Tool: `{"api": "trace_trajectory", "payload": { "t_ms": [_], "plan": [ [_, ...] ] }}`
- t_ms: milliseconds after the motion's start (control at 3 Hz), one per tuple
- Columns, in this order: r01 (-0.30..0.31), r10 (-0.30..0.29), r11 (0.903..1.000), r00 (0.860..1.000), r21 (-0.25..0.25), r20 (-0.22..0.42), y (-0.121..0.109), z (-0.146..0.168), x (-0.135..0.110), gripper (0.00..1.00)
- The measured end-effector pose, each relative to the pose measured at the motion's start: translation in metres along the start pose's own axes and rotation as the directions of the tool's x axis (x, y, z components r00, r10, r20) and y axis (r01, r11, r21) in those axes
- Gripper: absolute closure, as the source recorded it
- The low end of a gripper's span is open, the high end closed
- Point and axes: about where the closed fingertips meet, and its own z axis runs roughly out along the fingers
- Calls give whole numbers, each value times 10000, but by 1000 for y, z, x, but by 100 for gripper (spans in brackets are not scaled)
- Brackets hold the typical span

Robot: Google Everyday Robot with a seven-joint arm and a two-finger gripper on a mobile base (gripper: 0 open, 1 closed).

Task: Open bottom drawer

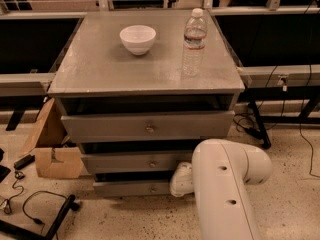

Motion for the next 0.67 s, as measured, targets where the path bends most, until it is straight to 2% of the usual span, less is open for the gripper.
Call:
{"api": "trace_trajectory", "payload": {
  "t_ms": [333, 667],
  "plan": [
    [11, -14, 9999, 9997, 100, 257, -4, -9, -5, 100],
    [10, -13, 10000, 9997, 99, 257, -6, -11, -6, 81]
  ]
}}
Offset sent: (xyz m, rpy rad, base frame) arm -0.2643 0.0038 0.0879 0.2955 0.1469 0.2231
